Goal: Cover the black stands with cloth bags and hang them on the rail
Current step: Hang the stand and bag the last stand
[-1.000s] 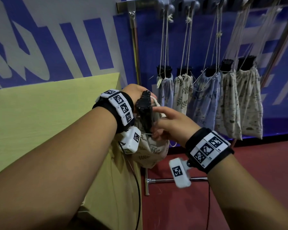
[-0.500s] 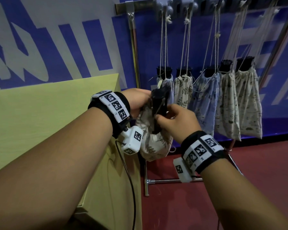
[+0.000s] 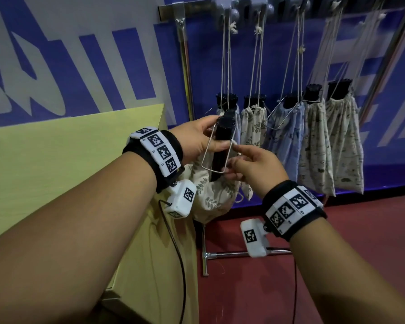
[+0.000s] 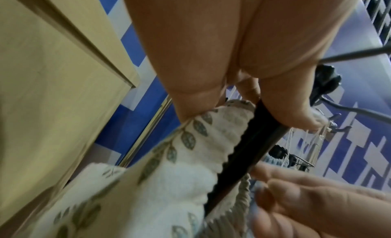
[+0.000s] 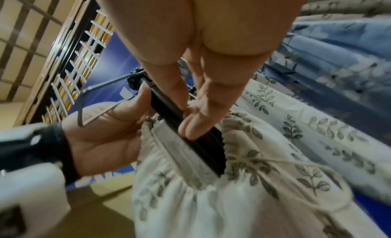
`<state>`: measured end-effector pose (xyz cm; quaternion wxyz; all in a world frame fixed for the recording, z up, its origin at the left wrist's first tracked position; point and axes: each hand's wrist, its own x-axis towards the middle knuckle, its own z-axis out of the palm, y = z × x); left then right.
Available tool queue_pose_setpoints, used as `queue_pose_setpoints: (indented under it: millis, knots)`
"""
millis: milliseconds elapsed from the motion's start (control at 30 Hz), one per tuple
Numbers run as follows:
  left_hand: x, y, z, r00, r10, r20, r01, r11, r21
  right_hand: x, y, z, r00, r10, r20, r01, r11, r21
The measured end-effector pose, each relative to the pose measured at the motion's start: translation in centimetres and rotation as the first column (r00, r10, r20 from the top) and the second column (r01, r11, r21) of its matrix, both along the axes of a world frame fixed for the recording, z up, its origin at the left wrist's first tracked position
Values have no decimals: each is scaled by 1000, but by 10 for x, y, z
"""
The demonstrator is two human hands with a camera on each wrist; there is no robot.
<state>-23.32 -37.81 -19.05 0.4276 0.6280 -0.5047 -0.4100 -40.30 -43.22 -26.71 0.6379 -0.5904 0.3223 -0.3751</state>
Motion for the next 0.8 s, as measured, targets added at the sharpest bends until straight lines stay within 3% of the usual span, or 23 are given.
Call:
queue_pose_setpoints:
  millis: [33, 100, 133, 300, 367, 433, 600, 733, 800]
  knots:
    - [3, -1, -1, 1000, 27, 13, -27, 1000, -7, 0, -2, -2, 986, -74, -151, 61, 994, -89]
    - [4, -3, -3, 999, 51, 8, -51, 999, -8, 1, -3, -10, 862, -176, -476, 55, 965, -257]
    - [4, -4, -3, 999, 45, 9, -45, 999, -2, 1, -1, -13, 797, -174, -579, 17, 964, -267]
    - [2, -4, -4, 1000, 11, 2, -11, 1000, -5, 6, 1, -27, 634, -86, -768, -173, 953, -249]
    - [1, -3, -3, 1000, 25, -1, -25, 1000, 5, 6, -3, -28, 651, -91, -754, -214, 931, -296]
    - [-2, -4, -2, 999, 19, 41, -20, 1000, 20, 4, -6, -25, 713, -98, -694, -214, 912, -349]
    - [-1, -4, -3, 977, -41, 209, 33, 998, 46, 0, -9, -15, 880, -115, -461, -66, 931, -359]
    - [2, -5, 0, 861, -101, 498, 32, 989, 145, -7, -6, -5, 961, -134, -243, 44, 938, -343]
    - [4, -5, 2, 831, -111, 546, 24, 986, 165, -11, -4, -3, 973, -130, -191, 60, 940, -335]
